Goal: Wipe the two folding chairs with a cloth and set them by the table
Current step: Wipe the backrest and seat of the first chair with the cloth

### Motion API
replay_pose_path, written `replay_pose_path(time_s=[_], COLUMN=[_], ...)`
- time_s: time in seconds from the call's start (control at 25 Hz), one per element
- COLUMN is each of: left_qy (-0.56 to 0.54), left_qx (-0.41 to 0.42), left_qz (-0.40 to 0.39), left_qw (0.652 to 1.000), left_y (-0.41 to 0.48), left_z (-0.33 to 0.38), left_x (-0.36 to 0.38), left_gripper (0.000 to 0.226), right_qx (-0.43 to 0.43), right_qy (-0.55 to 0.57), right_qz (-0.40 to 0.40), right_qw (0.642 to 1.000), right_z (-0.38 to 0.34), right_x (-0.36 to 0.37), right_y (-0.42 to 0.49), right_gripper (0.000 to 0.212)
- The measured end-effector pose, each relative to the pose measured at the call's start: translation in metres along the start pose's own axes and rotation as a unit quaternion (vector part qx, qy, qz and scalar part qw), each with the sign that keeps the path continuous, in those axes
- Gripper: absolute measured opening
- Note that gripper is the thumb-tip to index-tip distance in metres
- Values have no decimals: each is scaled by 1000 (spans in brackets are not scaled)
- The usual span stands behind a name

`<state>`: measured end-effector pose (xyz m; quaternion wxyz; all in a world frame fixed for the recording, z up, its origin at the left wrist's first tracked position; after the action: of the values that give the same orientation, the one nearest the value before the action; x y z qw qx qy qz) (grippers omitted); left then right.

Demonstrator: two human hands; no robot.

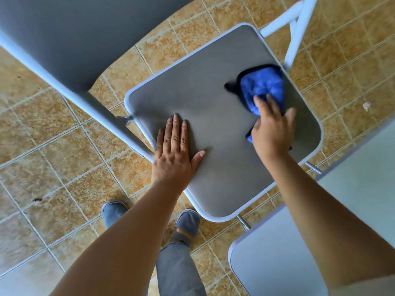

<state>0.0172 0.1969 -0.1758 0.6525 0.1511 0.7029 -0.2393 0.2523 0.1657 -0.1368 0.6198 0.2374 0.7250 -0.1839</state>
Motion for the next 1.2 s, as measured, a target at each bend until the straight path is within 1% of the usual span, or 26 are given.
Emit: replay_pose_path(time_s=[0.04, 0.08, 0.12, 0.16, 0.24, 0.36, 0.44, 0.52, 0.56, 0.6, 0.68, 0.76, 0.8, 0.84, 0.88, 0.92, 1.0, 1.04, 1.12, 1.2], left_qy=[4, 6, 6, 7, 6, 3, 4, 6, 5, 5, 9, 8, 6, 4, 4, 5, 6, 5, 2, -4], left_qx=[1, 1, 0, -2, -7, -8, -7, -7, -6, -4, -2, -1, -2, -2, 0, 2, 2, 0, 2, 6], left_qz=[-2, -1, 0, 4, 14, 18, 13, 12, 9, 5, -1, -1, 0, 0, -1, -3, -4, -5, -7, -2], left_qw=[1000, 1000, 1000, 1000, 1000, 1000, 1000, 1000, 1000, 1000, 1000, 1000, 1000, 1000, 1000, 1000, 1000, 1000, 1000, 1000], left_y=[0, 0, 0, 0, 0, 0, -1, -1, -1, -1, 0, 0, 0, 0, 0, 0, 0, 0, 0, -1], left_z=[0, 0, 1, 1, 1, 0, 0, 0, 0, 0, 0, 0, 1, 1, 1, 1, 0, 0, -1, -2], left_x=[1, 1, 2, 2, 3, 2, 1, 1, 1, 2, 2, 3, 3, 4, 4, 5, 5, 5, 5, 3], left_gripper=[82, 82, 82, 82, 82, 82, 83, 83, 83, 83, 82, 82, 82, 82, 82, 82, 83, 83, 84, 84], right_qx=[41, 70, 85, 83, 35, -77, -143, -158, -137, -97, 13, 88, 106, 105, 85, 45, -62, -100, -131, -141], right_qy=[4, 9, 17, 28, 32, 42, 43, 35, 26, 19, 16, 24, 33, 46, 56, 61, 69, 71, 76, 62], right_qz=[25, 33, 20, -2, -45, -85, -85, -69, -58, -41, 5, 26, 15, -5, -27, -48, -84, -95, -84, -65], right_qw=[999, 997, 996, 996, 998, 992, 985, 984, 988, 994, 1000, 996, 994, 993, 994, 996, 992, 988, 985, 986], right_z=[-4, -13, -26, -41, -72, -107, -102, -67, -42, -18, 15, 12, -1, -20, -41, -64, -106, -118, -116, -84], right_x=[1, 5, 10, 16, 25, 27, 22, 12, 6, 1, -6, -1, 4, 9, 14, 19, 28, 31, 29, 18], right_y=[18, 36, 53, 67, 81, 59, 27, -3, -13, -15, 2, 38, 57, 72, 82, 86, 71, 57, 26, -5], right_gripper=[57, 56, 55, 55, 56, 56, 56, 56, 55, 55, 57, 55, 53, 52, 52, 51, 52, 53, 55, 56])
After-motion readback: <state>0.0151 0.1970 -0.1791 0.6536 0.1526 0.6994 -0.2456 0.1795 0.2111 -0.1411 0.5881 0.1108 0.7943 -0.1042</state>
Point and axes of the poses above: each hand's wrist, its own y-axis towards the middle knuckle, its own x-axis out of the palm, z = x × y, the point moved 4 cm from there along y, towards the middle knuckle, and after that the axes turned 14 degrees about y, right-handed, at the moved point
